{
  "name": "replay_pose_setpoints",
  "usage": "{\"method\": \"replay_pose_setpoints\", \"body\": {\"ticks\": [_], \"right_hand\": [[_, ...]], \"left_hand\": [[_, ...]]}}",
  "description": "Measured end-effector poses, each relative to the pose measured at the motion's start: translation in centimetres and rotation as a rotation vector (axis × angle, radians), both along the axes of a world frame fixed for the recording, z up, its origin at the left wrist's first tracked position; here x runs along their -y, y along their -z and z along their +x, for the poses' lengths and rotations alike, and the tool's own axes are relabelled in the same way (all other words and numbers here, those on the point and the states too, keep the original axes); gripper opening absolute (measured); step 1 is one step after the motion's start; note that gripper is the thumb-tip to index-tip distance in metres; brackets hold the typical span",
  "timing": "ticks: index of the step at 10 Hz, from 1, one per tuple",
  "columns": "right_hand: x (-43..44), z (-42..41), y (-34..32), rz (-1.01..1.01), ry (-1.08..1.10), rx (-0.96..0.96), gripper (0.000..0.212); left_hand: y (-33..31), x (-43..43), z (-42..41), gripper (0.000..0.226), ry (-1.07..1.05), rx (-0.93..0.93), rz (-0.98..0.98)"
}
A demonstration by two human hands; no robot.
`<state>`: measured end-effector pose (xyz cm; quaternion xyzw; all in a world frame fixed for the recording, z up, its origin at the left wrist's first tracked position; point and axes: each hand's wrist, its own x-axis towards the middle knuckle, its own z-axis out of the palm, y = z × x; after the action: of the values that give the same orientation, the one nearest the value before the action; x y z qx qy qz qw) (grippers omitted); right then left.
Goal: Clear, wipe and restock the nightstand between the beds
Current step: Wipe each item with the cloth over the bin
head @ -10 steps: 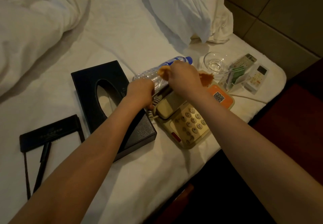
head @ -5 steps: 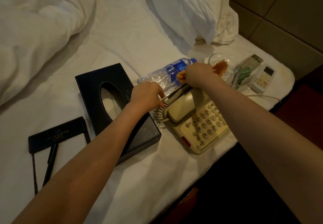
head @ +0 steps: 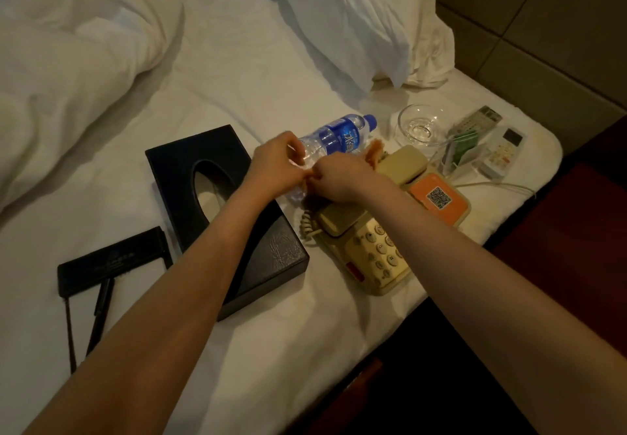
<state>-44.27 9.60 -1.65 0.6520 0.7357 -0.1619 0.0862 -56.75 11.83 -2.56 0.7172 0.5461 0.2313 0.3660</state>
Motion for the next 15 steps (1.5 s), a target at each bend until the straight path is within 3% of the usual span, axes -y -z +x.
{"method": "replay_pose_setpoints", "body": {"ticks": [1, 2, 3, 4, 6, 9, 11, 12, 13, 14, 15], "right_hand": [[2.1, -1.8, 0.4, 0.027, -0.051, -0.033, 0.024], [4.3, -0.5, 3.7, -0.078, -0.092, 0.521, 0.020], [5.6, -0.8, 8.5, 0.226, -0.257, 0.519, 0.038], [9.4, -0.6, 5.0, 0.470, -0.342, 0.211, 0.046], [11.7, -0.4, 6.2, 0.738, -0.432, 0.212, 0.021], [13.8, 0.8, 6.5, 0.677, -0.451, 0.235, 0.028], [16.2, 2.9, 7.2, 0.767, -0.479, 0.108, 0.019], [17.8, 4.2, 7.7, 0.765, -0.480, 0.039, 0.034], [18.8, 5.0, 8.4, 0.848, -0.390, 0.022, 0.033], [18.3, 5.9, 8.8, 0.810, -0.080, 0.050, 0.043], [16.7, 5.9, 6.9, 0.566, 0.193, 0.055, 0.062]], "left_hand": [[-0.6, 0.2, 0.0, 0.034, -0.053, 0.126, -0.099], [-0.6, 1.1, 0.7, 0.032, -0.032, 0.114, -0.084], [-0.9, 1.6, 1.4, 0.029, -0.033, 0.112, -0.075], [-1.6, 2.0, 2.3, 0.027, -0.001, 0.115, -0.094], [-1.6, 3.7, 4.0, 0.031, 0.052, 0.117, -0.097], [-0.8, 5.5, 4.2, 0.025, 0.096, 0.035, -0.081], [-0.3, 6.0, 4.6, 0.019, 0.133, 0.022, -0.027], [-0.2, 6.4, 5.1, 0.022, 0.157, 0.019, -0.010], [-0.2, 6.5, 5.6, 0.028, 0.166, -0.002, 0.004], [-0.1, 6.4, 5.7, 0.028, 0.173, -0.006, -0.013], [0.2, 6.3, 5.8, 0.027, 0.165, -0.006, 0.003]]}}
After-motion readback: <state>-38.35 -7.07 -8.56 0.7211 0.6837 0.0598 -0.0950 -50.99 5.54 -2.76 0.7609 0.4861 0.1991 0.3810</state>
